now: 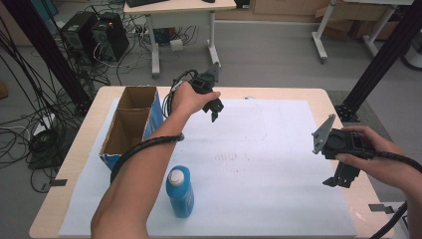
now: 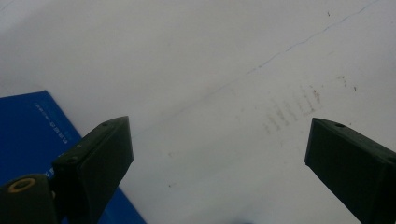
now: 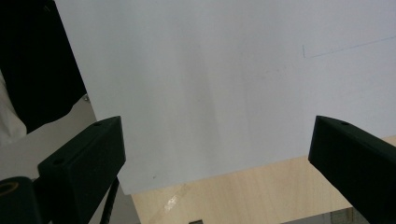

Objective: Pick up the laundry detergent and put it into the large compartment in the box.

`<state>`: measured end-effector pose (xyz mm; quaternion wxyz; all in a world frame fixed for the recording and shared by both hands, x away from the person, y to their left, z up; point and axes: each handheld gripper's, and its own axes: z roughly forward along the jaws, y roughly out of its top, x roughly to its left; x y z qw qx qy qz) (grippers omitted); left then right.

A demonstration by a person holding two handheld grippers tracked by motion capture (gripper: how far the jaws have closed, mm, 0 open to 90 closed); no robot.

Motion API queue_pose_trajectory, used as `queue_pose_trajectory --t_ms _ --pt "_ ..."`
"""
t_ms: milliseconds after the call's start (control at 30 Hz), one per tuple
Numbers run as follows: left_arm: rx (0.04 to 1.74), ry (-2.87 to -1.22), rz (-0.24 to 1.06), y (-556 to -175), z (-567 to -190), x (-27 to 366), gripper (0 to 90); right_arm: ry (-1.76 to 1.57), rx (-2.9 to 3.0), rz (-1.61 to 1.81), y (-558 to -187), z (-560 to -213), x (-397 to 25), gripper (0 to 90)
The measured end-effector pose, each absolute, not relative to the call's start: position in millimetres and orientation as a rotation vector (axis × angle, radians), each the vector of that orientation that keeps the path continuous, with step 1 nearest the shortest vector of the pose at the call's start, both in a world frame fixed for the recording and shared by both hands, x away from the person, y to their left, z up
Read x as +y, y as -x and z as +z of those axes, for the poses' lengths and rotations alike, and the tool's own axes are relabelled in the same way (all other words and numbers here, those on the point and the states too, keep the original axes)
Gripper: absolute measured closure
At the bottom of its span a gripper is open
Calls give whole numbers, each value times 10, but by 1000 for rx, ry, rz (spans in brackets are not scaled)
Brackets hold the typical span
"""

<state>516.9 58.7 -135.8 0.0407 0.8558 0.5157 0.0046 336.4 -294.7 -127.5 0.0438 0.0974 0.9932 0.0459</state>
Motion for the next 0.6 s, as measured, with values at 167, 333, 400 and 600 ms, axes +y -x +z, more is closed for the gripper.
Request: queue_pose_trajectory --t_ms 167,333,400,600 --pt "1583 -2615 17 -5161 -1361 590 81 -296 3037 139 -3364 -1274 -2940 35" --pt "1576 -2624 12 -5174 -1357 584 81 -295 3036 138 -3366 -1270 -2938 35" --pt "1575 -2624 13 -5173 -1355 580 80 -295 3036 138 -3366 -1269 -2936 35" --pt "1575 -2623 16 -5175 -1336 579 81 -297 3037 133 -3370 -1271 -2933 36"
